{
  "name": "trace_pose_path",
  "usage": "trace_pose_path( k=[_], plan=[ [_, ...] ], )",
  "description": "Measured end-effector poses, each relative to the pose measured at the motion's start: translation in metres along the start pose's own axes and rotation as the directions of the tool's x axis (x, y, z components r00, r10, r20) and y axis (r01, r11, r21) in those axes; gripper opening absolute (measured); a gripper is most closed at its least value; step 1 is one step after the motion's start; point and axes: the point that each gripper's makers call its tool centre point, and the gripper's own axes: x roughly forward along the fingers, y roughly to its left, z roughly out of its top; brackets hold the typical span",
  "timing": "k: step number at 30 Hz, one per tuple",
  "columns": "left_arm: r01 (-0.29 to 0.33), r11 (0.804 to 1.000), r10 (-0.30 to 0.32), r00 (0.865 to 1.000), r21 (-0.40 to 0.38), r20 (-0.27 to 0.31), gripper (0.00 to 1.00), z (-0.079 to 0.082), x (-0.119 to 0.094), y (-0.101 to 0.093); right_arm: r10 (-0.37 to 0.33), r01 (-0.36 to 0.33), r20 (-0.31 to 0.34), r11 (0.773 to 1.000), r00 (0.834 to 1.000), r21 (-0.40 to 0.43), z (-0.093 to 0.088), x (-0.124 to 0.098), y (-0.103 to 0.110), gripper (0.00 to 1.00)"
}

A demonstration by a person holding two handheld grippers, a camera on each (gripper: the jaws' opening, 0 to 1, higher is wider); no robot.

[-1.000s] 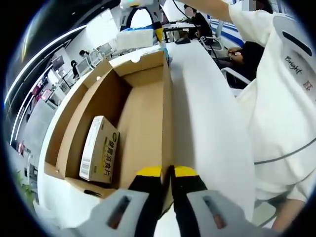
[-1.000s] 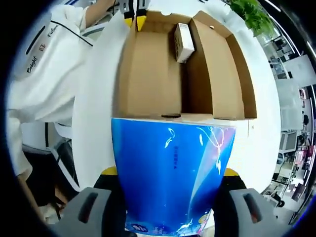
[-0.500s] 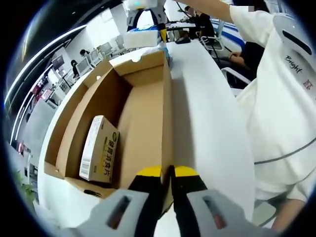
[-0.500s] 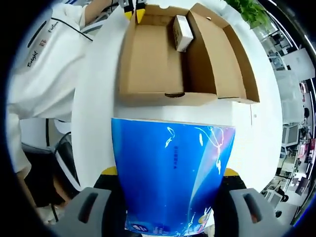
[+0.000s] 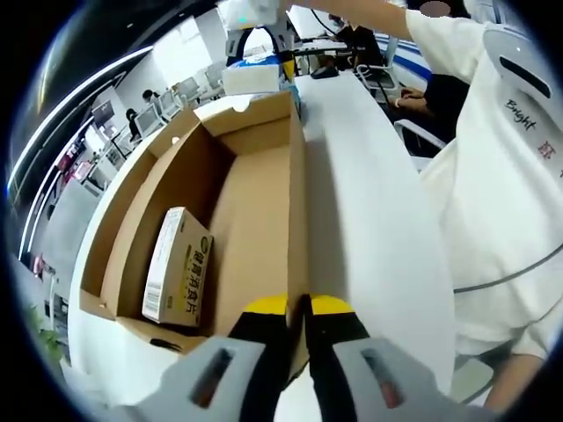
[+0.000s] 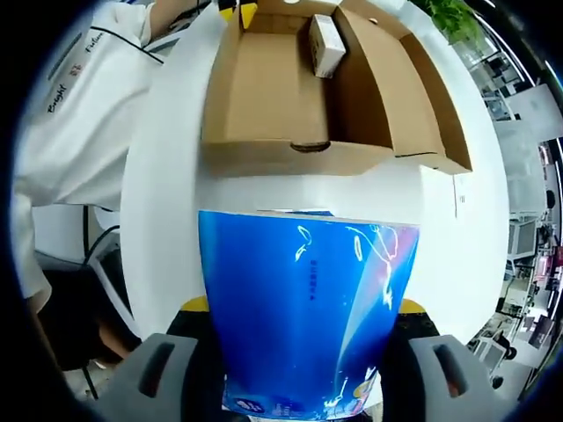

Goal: Operate the shoe box by opening the lid, removing the specified soft item, and placing it in the target area until the item is outside and the box remains undamaged.

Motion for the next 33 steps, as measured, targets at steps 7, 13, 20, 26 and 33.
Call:
trace_pose_path(
  k=[7,13,20,26,33],
  plan=[
    [0.003,1.0,-0.003,1.0,-0.001,-0.001,0.05,0.0,0.0,-0.001,0.017,-0.018,-0.009,0.999,1.0,-0.039,-0.001,0.011,0.003,0.7],
    [0.008,1.0,-0.008,1.0,-0.003,-0.003,0.05,0.0,0.0,-0.001,0.034,-0.035,-0.009,0.998,0.999,-0.048,0.002,0.011,0.002,0.7],
    [0.006,1.0,-0.006,1.0,0.001,0.0,0.05,-0.001,0.0,-0.001,0.055,-0.056,-0.017,0.995,0.998,-0.077,0.001,0.012,0.007,0.7],
    [0.006,1.0,-0.006,1.0,0.0,0.0,0.05,-0.001,0.0,-0.001,0.061,-0.062,-0.018,0.995,0.998,-0.074,0.001,0.013,0.007,0.71],
    [0.004,1.0,-0.004,1.0,-0.003,0.0,0.05,-0.001,0.0,-0.001,0.058,-0.061,-0.044,0.994,0.997,-0.088,-0.001,0.015,0.008,0.73]
  ],
)
